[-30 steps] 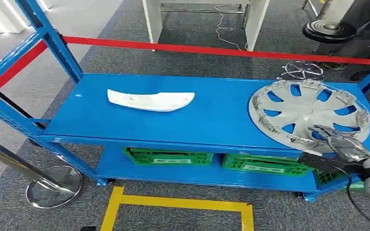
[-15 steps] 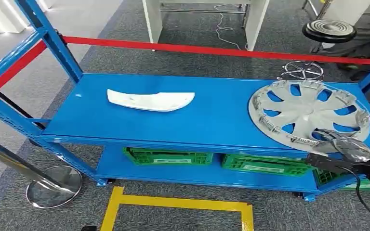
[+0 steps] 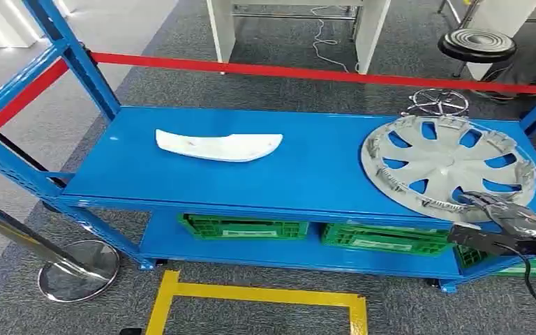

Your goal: Take the parts from the cabinet and place them on the table.

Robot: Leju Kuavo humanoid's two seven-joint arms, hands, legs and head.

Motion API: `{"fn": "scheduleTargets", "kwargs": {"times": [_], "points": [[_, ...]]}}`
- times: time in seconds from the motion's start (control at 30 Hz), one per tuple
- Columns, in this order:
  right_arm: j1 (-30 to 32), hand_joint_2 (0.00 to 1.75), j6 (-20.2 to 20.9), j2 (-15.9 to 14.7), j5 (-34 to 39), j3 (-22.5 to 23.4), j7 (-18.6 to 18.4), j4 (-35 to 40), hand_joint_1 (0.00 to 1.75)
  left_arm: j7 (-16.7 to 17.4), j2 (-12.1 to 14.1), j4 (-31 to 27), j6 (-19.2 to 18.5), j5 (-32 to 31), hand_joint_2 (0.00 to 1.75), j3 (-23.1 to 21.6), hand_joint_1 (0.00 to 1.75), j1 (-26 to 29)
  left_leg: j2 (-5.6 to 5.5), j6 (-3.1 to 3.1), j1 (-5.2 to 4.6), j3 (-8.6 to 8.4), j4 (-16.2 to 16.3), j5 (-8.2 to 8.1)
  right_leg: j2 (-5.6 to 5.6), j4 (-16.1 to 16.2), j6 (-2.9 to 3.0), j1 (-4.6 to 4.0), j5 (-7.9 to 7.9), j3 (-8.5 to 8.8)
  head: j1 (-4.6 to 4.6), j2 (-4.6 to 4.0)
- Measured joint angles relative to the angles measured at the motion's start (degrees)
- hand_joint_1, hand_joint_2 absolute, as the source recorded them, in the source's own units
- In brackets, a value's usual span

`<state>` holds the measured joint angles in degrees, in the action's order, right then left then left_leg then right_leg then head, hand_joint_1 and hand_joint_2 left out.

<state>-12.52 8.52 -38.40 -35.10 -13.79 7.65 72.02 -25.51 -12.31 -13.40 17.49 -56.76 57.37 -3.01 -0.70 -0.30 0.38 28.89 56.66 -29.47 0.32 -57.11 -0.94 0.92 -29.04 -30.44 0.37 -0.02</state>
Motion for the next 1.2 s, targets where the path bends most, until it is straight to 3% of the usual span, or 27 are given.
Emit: {"fn": "scheduleTargets", "kwargs": {"times": [0.07,0.1,0.17,0.2,0.83,1.17,1.2], "points": [[0.0,1.75,-0.3,-0.1,-0.3,-0.3,-0.1,0.0,0.03,-0.2,0.0,0.0,0.0,0.0,0.00,0.0,0.00,0.0,0.00,0.00,0.00,0.00,0.0,0.00,0.00,0.0,0.00,0.00,0.00,0.00,0.00,0.00],[0.1,1.75,-0.6,-0.1,-0.5,-0.4,-0.1,0.0,0.28,-0.3,0.0,0.0,0.0,0.0,0.00,0.0,0.00,0.0,0.00,0.00,0.00,0.00,0.0,0.00,0.00,0.0,0.00,0.00,0.00,0.00,0.00,0.00],[0.5,1.75,-1.7,-0.1,-1.0,-0.7,-0.1,0.0,1.61,-0.3,-0.1,0.0,0.1,0.0,0.00,0.0,0.00,0.0,0.00,0.01,0.00,0.00,0.0,0.00,-0.01,0.0,0.00,0.00,0.00,0.01,0.00,0.00],[0.7,1.75,-2.2,-0.1,-1.4,-0.7,-0.1,0.0,1.71,-0.3,-0.1,0.0,0.1,0.0,0.00,0.0,0.00,0.0,0.00,0.01,0.00,0.00,0.0,-0.01,-0.01,0.0,0.00,0.00,0.00,0.01,0.00,0.00],[2.8,1.75,-6.4,-0.1,-4.8,-0.9,0.6,1.1,1.75,-0.6,-0.4,0.0,0.4,-0.2,0.00,0.0,0.00,0.0,0.00,0.07,0.00,0.00,0.1,-0.04,-0.03,0.0,-0.02,0.00,-0.01,0.06,0.00,0.00],[4.5,1.75,-7.9,0.0,-5.8,-0.6,0.6,2.4,1.75,-2.8,-0.4,0.0,-1.9,0.8,0.00,0.1,0.00,0.0,0.00,0.11,0.00,0.01,0.1,-0.07,-0.03,0.0,-0.03,0.00,-0.02,0.07,0.00,0.00],[4.6,1.75,-7.9,0.0,-5.8,-0.6,0.6,2.5,1.75,-2.9,-0.4,0.0,-1.9,0.9,1.75,0.1,0.00,0.0,0.00,0.11,0.00,0.00,0.1,-0.07,-0.03,0.0,-0.03,0.00,-0.02,0.07,-0.02,0.00]]}}
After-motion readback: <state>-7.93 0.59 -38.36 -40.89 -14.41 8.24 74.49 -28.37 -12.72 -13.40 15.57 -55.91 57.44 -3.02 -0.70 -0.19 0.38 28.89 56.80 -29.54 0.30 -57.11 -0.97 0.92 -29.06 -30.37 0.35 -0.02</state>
